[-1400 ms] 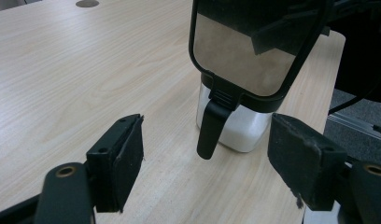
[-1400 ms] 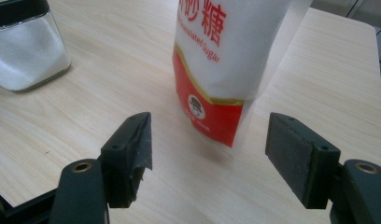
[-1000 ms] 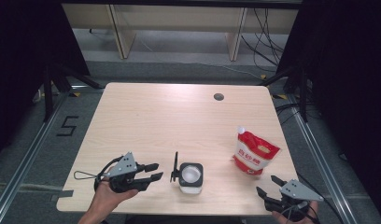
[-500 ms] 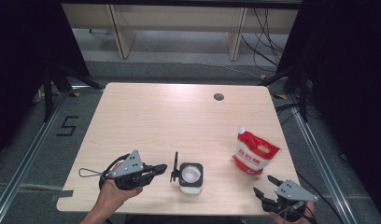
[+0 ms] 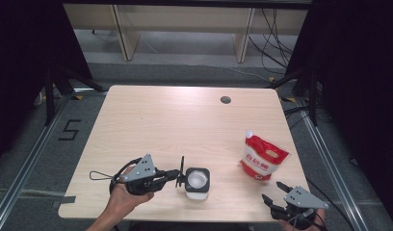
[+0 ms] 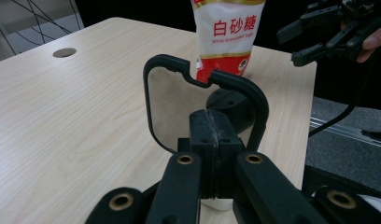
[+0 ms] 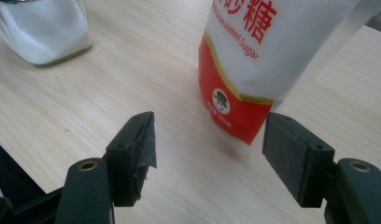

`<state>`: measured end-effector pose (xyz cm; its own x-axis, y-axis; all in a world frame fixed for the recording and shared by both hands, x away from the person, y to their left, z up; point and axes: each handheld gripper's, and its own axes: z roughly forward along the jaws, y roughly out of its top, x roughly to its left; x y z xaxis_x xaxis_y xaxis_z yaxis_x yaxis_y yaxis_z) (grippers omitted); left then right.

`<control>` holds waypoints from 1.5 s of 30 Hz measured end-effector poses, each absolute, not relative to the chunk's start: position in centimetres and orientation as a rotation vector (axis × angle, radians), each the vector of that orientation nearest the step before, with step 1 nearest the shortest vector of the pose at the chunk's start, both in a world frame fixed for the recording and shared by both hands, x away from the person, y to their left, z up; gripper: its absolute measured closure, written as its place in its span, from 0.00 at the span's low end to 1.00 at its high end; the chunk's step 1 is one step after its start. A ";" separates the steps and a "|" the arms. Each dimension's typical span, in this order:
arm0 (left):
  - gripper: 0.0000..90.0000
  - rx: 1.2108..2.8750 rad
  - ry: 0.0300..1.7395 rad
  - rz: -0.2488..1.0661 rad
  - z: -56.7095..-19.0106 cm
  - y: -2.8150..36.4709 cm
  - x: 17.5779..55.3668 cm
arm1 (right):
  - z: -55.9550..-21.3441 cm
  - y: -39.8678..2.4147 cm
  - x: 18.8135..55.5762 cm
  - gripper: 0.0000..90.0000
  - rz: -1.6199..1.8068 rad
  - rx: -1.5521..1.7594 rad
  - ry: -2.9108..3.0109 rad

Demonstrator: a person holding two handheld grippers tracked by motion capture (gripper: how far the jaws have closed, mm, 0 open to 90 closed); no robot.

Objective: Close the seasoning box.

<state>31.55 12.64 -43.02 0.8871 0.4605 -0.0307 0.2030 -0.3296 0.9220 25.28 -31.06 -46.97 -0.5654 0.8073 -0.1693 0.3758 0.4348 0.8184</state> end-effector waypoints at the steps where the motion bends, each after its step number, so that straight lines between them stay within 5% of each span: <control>1: 0.99 1.918 0.491 0.279 -43.0 12.5 31.5 | -47.0 -31.1 25.3 0.39 1.013 0.987 2.138; 45: 0.97 2.044 0.424 0.229 -45.2 9.0 32.0 | -47.0 -31.1 25.1 0.39 1.001 0.987 2.147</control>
<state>32.02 9.01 -45.15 0.9207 0.3899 -0.0149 0.2019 -0.4435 0.8733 25.15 -31.05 -47.04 -0.5672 0.8039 -0.1792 0.3793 0.4481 0.8095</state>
